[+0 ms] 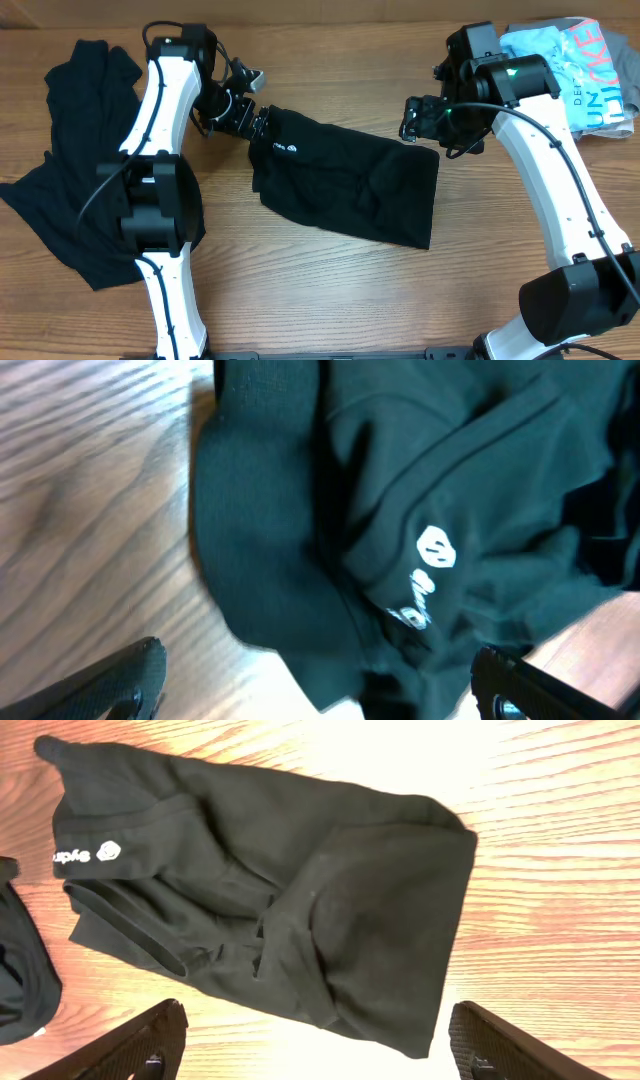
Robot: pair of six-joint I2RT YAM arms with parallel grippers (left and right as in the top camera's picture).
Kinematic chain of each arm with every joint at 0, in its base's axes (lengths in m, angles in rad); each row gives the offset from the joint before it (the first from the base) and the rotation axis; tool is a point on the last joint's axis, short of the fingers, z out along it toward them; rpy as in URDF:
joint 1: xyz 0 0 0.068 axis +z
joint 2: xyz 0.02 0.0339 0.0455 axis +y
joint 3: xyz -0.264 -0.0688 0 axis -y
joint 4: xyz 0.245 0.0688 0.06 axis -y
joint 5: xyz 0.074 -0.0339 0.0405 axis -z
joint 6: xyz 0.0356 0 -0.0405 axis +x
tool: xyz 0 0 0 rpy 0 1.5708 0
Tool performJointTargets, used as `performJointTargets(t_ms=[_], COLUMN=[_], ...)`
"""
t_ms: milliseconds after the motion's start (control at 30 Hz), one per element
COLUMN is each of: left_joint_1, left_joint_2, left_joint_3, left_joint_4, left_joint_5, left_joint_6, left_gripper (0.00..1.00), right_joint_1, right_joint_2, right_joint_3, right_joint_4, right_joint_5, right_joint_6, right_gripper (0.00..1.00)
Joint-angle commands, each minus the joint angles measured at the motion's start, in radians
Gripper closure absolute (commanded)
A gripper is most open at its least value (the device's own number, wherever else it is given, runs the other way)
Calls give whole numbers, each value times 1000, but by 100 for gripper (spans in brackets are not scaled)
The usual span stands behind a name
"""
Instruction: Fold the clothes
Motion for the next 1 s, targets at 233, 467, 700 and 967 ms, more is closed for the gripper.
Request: performJointTargets(t_ms=[233, 467, 700, 967], left_joint_1=[-2, -2, -22, -66], left_joint_2=[-23, -23, 2, 55], left_joint_3=[-176, -213, -213, -214], left_joint_4=[146, 203, 199, 195], left_joint_5=[57, 126, 158, 157], left_joint_6=[95, 95, 95, 49], left_gripper=[0, 0, 0, 7], right_joint_1=[-11, -11, -11, -11], right_joint_2=[-2, -2, -2, -2], right_joint_3=[11, 11, 11, 11], right_joint_4=[2, -1, -2, -6], right_joint_5=[8, 8, 8, 8], right_joint_6=[-37, -37, -37, -37], right_gripper=[10, 9, 9, 9])
